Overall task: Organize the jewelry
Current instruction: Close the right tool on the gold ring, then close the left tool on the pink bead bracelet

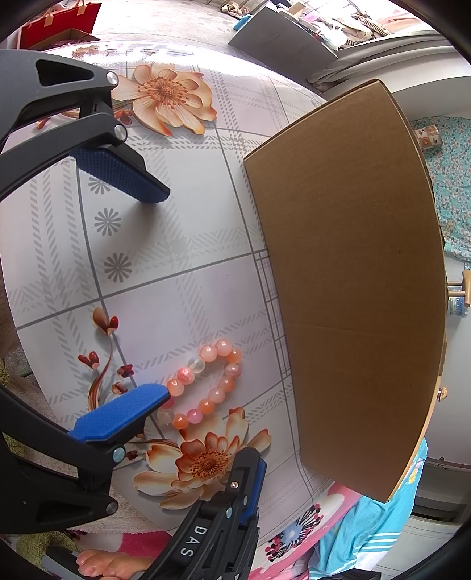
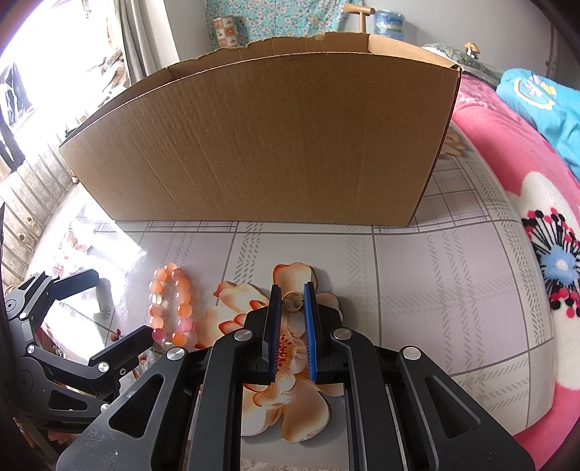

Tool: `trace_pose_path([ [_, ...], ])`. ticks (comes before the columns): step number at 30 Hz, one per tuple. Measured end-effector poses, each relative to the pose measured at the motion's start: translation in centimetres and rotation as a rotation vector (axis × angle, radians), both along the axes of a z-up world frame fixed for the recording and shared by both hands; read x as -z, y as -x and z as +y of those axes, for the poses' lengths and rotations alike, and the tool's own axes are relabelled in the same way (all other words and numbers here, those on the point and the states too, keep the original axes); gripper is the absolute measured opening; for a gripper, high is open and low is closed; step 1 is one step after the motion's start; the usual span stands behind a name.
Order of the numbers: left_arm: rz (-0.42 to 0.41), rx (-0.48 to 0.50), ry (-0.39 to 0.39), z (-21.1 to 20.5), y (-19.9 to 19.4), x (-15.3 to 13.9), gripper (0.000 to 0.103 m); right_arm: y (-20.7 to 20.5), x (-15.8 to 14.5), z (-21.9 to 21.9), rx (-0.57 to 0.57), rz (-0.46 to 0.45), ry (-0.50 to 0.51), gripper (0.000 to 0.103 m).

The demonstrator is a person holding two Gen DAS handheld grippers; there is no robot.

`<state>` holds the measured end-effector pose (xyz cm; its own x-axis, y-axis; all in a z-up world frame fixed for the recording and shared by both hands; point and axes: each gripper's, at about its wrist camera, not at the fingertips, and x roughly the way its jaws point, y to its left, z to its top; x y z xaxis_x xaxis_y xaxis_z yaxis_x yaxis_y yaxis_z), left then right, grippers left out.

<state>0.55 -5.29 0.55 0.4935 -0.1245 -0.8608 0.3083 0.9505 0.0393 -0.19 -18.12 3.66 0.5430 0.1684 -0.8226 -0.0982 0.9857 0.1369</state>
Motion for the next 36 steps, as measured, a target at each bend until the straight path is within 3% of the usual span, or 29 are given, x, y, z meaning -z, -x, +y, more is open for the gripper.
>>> trace_pose_path([
  [10, -0.001, 0.001, 0.000, 0.0, 0.0, 0.0, 0.098, -0.1, 0.0, 0.0, 0.002, 0.000, 0.000, 0.010],
  [17, -0.020, 0.060, 0.016, 0.4, -0.3, 0.1, 0.098, -0.2, 0.0, -0.1, 0.002, 0.000, -0.003, 0.010],
  [23, -0.095, 0.119, 0.195, 1.8, 0.9, -1.6, 0.098, -0.4, 0.1, 0.0, 0.007, 0.000, 0.002, 0.010],
  [28, -0.166, 0.224, 0.269, 1.2, 2.0, -2.9, 0.097, -0.3, 0.1, 0.2, 0.015, -0.003, 0.003, 0.010],
  [31, -0.181, 0.291, 0.302, 0.3, 2.4, -3.3, 0.092, -0.2, 0.2, 0.1, 0.020, -0.009, -0.001, 0.010],
  [36, -0.192, 0.367, 0.253, -1.9, 2.0, -3.2, 0.074, -0.1, 0.3, -0.2, 0.022, -0.018, -0.016, 0.010],
])
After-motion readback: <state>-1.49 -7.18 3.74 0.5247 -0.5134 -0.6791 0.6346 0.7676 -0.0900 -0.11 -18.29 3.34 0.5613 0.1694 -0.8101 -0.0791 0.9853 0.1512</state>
